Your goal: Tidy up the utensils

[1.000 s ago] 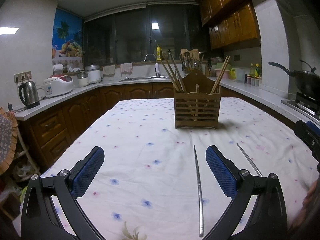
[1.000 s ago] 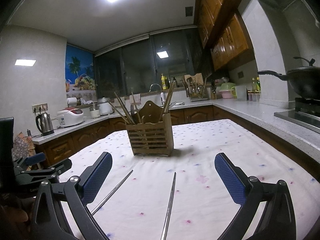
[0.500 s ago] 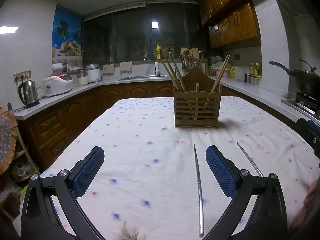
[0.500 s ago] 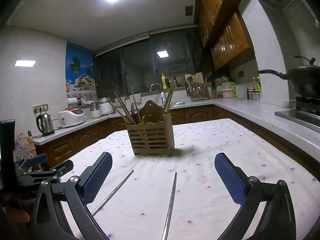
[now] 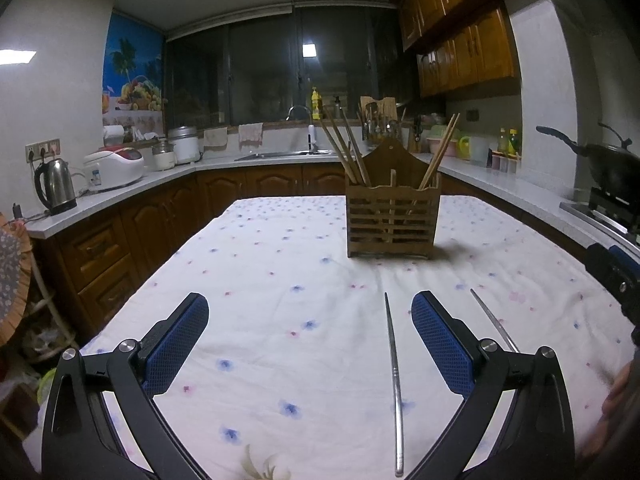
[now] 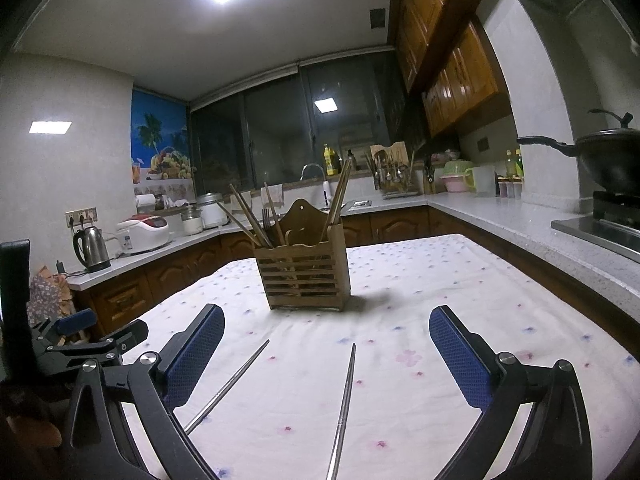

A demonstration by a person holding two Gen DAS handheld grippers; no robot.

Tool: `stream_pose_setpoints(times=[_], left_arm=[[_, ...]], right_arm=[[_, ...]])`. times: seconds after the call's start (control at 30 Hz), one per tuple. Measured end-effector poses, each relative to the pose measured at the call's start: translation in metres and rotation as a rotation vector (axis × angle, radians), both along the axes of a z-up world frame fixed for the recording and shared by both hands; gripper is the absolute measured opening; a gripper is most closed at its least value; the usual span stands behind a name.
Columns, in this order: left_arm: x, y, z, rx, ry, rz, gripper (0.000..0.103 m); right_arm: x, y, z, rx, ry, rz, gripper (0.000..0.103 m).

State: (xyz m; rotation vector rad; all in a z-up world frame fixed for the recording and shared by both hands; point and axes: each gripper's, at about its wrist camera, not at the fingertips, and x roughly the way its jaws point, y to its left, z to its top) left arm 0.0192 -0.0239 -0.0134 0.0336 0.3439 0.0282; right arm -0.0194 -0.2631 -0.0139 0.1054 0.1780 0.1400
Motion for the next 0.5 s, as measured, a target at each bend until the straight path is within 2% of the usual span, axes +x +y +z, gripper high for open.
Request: stream_pose_setpoints(times=[0.5], left_arm=[[0.003,-0.001,0.007,-0.006,0.014,-0.014,0.103]], right_arm=[[0.000,0.028,0.000,0.005,0.036,-0.006,0.103]])
